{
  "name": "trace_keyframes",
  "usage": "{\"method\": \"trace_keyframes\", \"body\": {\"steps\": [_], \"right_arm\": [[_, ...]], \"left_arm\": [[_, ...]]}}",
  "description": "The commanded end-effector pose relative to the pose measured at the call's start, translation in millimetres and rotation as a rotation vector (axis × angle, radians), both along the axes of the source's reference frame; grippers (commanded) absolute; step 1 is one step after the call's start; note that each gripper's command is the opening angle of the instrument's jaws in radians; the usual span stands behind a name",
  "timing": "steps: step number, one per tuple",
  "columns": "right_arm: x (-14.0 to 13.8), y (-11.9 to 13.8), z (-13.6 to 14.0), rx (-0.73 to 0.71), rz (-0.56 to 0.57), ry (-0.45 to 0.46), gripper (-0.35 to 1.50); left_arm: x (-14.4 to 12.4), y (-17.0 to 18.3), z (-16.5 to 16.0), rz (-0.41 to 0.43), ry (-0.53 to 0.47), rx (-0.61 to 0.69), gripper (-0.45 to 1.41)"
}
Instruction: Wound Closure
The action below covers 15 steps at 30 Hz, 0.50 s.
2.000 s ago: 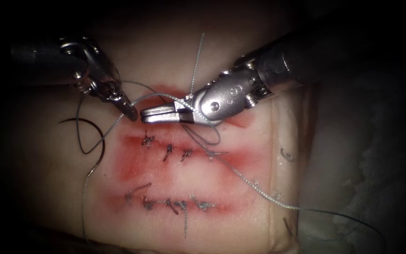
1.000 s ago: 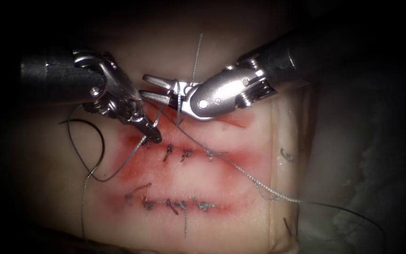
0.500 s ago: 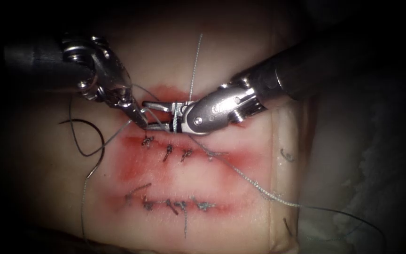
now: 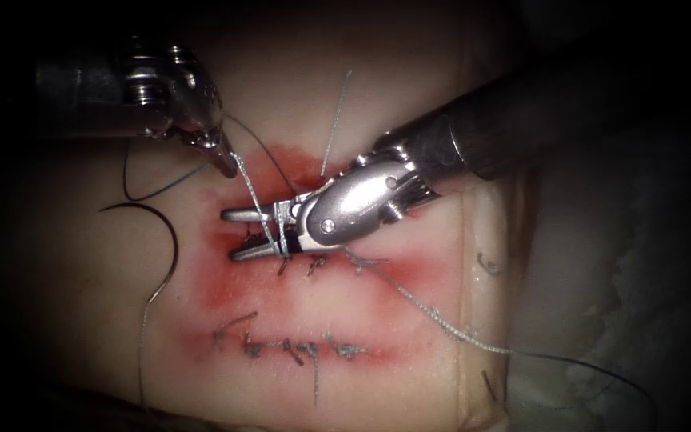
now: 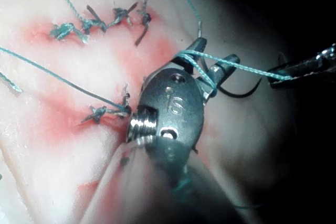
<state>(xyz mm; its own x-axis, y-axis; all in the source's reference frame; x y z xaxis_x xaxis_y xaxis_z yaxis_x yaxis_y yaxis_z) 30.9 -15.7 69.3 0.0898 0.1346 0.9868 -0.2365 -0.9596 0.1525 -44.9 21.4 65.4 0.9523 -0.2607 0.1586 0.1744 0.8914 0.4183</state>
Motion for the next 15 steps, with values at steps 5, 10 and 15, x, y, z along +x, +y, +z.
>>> {"method": "trace_keyframes", "body": {"steps": [5,10,15], "right_arm": [[0.7,1.1,-0.4,0.021,-0.013,0.057,0.56],[0.3,2.1,-0.8,0.089,0.026,0.079,0.46],[-0.2,3.2,-0.8,0.146,0.075,0.073,-0.11]], "left_arm": [[-0.8,-0.6,3.0,-0.043,0.025,0.011,-0.45],[-0.5,-2.2,6.6,-0.09,0.044,0.057,-0.45],[-0.4,-2.7,6.8,-0.127,0.045,0.068,-0.45]]}}
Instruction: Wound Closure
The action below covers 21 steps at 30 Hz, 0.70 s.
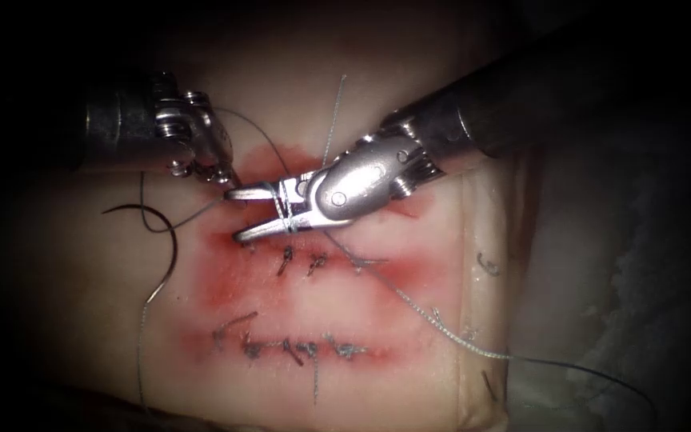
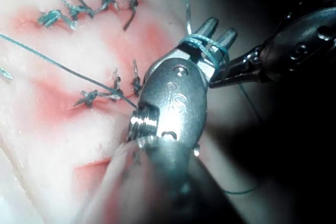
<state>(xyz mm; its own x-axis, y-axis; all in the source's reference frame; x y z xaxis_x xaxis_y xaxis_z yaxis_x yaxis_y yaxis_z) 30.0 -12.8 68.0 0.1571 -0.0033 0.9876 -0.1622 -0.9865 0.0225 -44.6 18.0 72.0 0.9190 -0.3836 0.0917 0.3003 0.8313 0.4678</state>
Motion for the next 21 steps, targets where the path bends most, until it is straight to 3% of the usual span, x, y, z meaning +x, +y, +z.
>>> {"method": "trace_keyframes", "body": {"steps": [1,4,8,21], "right_arm": [[0.7,0.4,0.5,0.006,0.016,0.0,-0.15],[0.5,0.7,0.8,0.034,0.047,-0.001,-0.35],[0.2,1.0,1.1,0.066,0.052,0.009,-0.35],[0.0,2.5,2.3,0.105,0.298,-0.032,-0.35]], "left_arm": [[-0.7,0.7,0.1,-0.006,-0.002,-0.002,-0.45],[-0.8,0.6,0.0,-0.018,0.0,0.002,-0.45],[-0.7,0.4,0.1,-0.031,-0.004,0.012,-0.45],[-1.4,-1.2,0.6,-0.151,-0.01,0.074,-0.45]]}}
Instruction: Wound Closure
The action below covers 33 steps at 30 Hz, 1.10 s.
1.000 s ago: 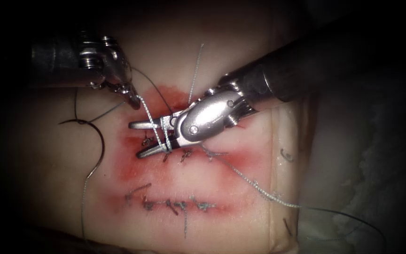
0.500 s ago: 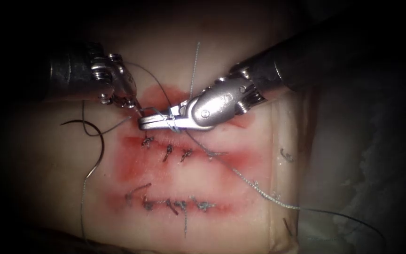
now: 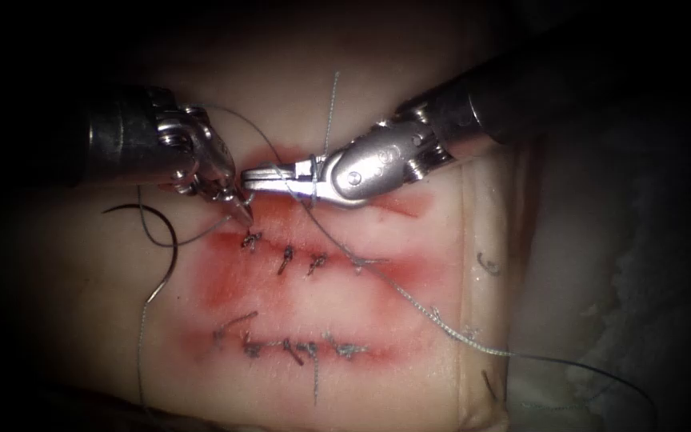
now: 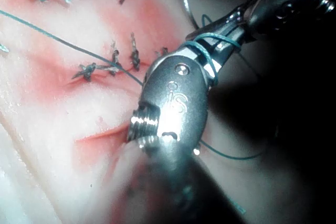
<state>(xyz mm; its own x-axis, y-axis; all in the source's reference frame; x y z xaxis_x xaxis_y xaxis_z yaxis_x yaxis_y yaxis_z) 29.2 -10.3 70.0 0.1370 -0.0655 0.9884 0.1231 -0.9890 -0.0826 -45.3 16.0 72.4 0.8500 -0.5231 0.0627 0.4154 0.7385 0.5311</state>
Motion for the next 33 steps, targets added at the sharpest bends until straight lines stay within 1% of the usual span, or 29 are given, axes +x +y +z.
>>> {"method": "trace_keyframes", "body": {"steps": [1,3,7,12,16,22,23,26,28,29,30,33], "right_arm": [[0.7,0.2,0.3,0.015,0.052,-0.014,-0.35],[0.7,0.2,0.4,0.045,0.101,-0.027,-0.35],[0.7,0.2,0.4,0.075,0.202,-0.065,-0.35],[0.8,0.1,0.4,0.081,0.268,-0.104,-0.35],[1.0,0.1,0.4,0.083,0.302,-0.163,-0.35],[1.4,-0.5,0.6,0.138,0.363,-0.237,-0.33],[1.5,-0.7,0.7,0.155,0.373,-0.248,-0.18],[1.5,-1.1,1.2,0.184,0.398,-0.285,0.12],[1.4,-1.4,1.6,0.191,0.411,-0.313,0.17],[1.2,-1.5,1.8,0.198,0.417,-0.332,0.26],[1.1,-1.6,2.1,0.199,0.42,-0.345,0.29],[0.5,-1.7,2.7,0.216,0.437,-0.363,0.51]], "left_arm": [[-0.7,0.7,0.3,-0.008,-0.006,-0.002,-0.45],[-0.7,0.8,0.2,-0.03,-0.002,0.006,-0.45],[-0.7,0.7,0.2,-0.043,-0.002,0.01,-0.45],[-1.2,0.5,0.1,-0.06,0.0,0.014,-0.45],[-2.3,-0.1,-0.3,-0.069,-0.002,0.015,-0.45],[-4.6,-0.6,-0.8,-0.064,-0.004,0.008,-0.45],[-5.0,-0.6,-1.0,-0.062,-0.005,0.007,-0.45],[-5.6,-0.3,-1.2,-0.062,-0.006,-0.014,-0.45],[-5.7,-0.2,-1.3,-0.066,0.001,-0.029,-0.45],[-5.6,-0.1,-1.4,-0.066,0.007,-0.037,-0.45],[-5.6,-0.1,-1.4,-0.066,0.01,-0.04,-0.45],[-5.5,-0.1,-1.4,-0.067,0.017,-0.051,-0.45]]}}
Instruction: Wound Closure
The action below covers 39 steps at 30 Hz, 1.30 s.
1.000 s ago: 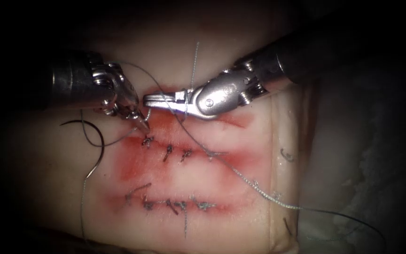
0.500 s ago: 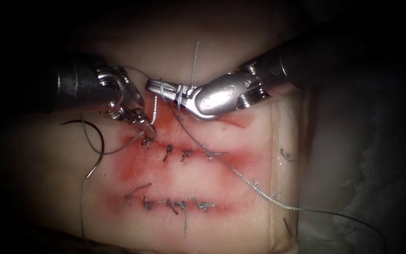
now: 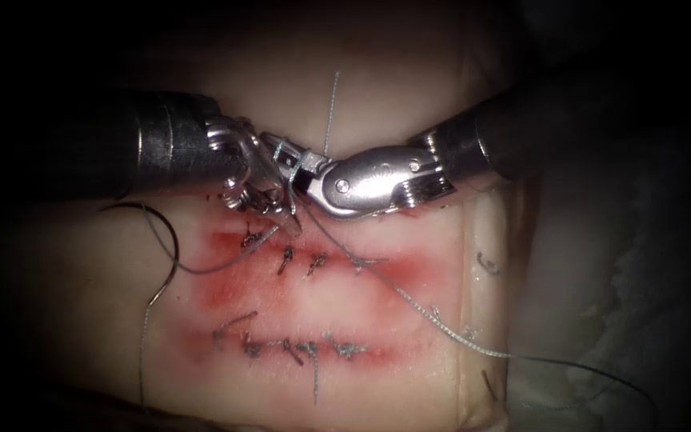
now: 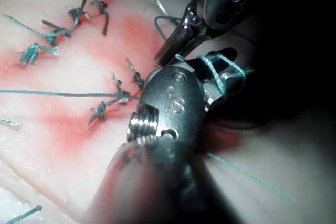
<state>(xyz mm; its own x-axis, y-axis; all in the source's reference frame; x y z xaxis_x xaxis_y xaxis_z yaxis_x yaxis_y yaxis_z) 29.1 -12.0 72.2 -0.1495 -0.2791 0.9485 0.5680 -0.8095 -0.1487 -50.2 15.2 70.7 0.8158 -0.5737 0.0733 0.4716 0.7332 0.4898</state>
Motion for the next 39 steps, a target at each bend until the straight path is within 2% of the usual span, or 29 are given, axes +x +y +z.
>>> {"method": "trace_keyframes", "body": {"steps": [1,3,7,9,11,15,19,26,29,33,39], "right_arm": [[0.4,-0.1,0.7,0.011,0.012,-0.007,0.58],[0.2,-0.3,1.0,0.035,0.036,-0.02,0.68],[0.0,-0.7,1.4,0.064,0.07,-0.05,0.69],[0.0,-0.6,1.4,0.063,0.084,-0.056,0.52],[0.0,-0.3,1.2,0.066,0.104,-0.063,0.44],[-0.1,-0.1,1.3,0.089,0.143,-0.06,0.46],[-0.5,-0.1,1.7,0.133,0.194,-0.08,0.61],[-2.0,0.3,3.0,0.201,0.272,-0.12,0.61],[-2.6,0.5,3.2,0.216,0.299,-0.129,0.47],[-2.8,0.6,3.0,0.247,0.333,-0.12,0.44],[-2.9,0.6,3.0,0.277,0.366,-0.119,0.68]], "left_arm": [[-0.6,0.6,0.2,0.0,0.005,-0.008,-0.45],[-0.6,0.7,0.2,0.001,0.015,-0.017,-0.45],[-0.6,0.7,0.4,0.007,0.035,-0.026,-0.45],[-0.7,0.6,0.5,0.019,0.037,-0.031,-0.45],[-0.8,0.4,0.6,0.019,0.042,-0.033,-0.45],[-1.3,0.2,1.0,0.028,0.05,-0.039,-0.45],[-2.2,0.2,1.6,0.02,0.057,-0.043,-0.45],[-2.3,0.7,1.6,0.026,0.067,-0.051,-0.45],[-2.2,0.9,1.6,0.028,0.076,-0.058,-0.45],[-2.1,1.1,1.9,0.027,0.08,-0.065,-0.45],[-1.8,1.8,2.3,0.028,0.087,-0.074,-0.45]]}}
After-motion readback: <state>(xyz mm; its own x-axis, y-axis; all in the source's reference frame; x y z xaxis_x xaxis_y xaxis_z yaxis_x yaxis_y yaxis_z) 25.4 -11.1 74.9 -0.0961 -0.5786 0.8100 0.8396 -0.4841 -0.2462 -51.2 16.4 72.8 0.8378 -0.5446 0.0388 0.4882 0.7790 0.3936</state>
